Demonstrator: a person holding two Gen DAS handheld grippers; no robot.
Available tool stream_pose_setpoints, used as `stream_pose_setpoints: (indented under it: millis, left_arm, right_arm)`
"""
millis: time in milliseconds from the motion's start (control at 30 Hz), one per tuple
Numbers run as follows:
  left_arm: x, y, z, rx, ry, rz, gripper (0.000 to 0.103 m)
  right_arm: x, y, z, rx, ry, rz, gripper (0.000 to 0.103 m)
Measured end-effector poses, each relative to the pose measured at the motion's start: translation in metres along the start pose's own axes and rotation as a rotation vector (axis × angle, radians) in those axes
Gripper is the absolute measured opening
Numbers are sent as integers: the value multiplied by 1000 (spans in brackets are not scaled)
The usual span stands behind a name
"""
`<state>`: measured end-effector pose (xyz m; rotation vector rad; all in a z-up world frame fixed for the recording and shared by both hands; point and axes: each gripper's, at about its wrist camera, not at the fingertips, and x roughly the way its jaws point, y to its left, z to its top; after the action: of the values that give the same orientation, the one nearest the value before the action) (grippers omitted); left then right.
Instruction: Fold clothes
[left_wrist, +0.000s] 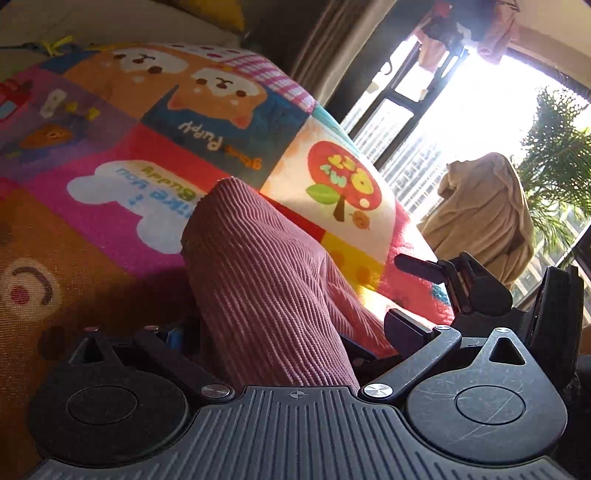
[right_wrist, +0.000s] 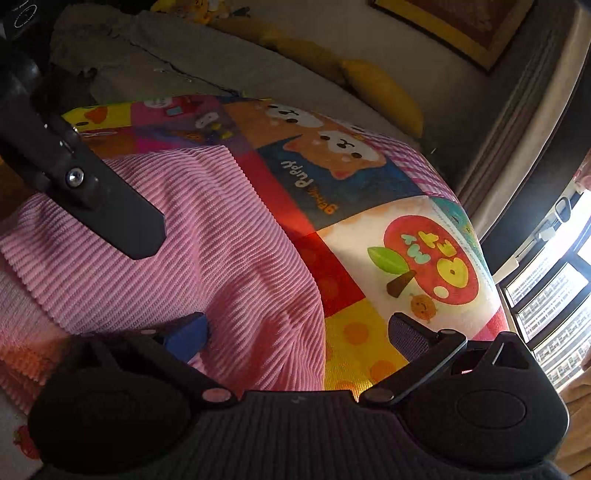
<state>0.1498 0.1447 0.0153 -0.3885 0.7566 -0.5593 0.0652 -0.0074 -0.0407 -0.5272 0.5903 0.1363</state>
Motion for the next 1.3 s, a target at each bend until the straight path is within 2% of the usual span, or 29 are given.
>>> stream_pose_setpoints:
  millis: [33, 133, 300, 467, 533, 600, 700, 800, 933, 1033, 1100, 1133, 1233, 1300]
  left_arm:
    - [-2, 8, 2, -17, -6, 33, 102]
    - [-13, 2, -9, 52, 23, 35, 102]
    - [-31, -13, -30, 187, 78, 23, 102]
    - [-49, -28, -51, 322, 133, 10, 102]
    - [-41, -33, -56, 389, 133, 124, 102]
    - [-32, -28, -51, 389, 109, 274, 102]
    - [-36, -11, -36, 285, 40, 350, 103]
    - [-47, 5, -27, 228, -20, 441, 102]
    - [-59, 23, -25, 180, 6, 419, 102]
    - [-73, 24, -25, 170, 11, 272, 102]
    - [-81, 21, -24, 154, -14, 179, 102]
    - [-83, 17, -22, 161, -31, 162, 102]
    - [-76, 2, -15, 222, -71, 224, 102]
    - [-65, 0, -9, 201, -73, 240, 102]
  right_arm:
    - [7, 3, 8, -14, -9, -5, 103]
    - [10, -3, 14, 12, -11, 18, 103]
    - [-31, -18, -2, 18, -63, 128, 103]
    - [-55, -16, -13, -53, -74, 194, 103]
    - [-57, -13, -16, -71, -62, 222, 103]
    - [-58, -9, -18, -89, -50, 250, 103]
    - [-56, 4, -23, -141, -58, 203, 103]
    - [-53, 6, -22, -129, -72, 167, 103]
    - [-55, -7, -19, -45, -58, 230, 103]
    - [-75, -10, -21, -25, -114, 262, 103]
    - [-82, -2, -23, -67, -152, 178, 103]
    - [-82, 3, -24, -93, -158, 149, 103]
    - [-69, 23, -27, -189, -144, 75, 103]
    - [-57, 37, -29, -249, -130, 11, 103]
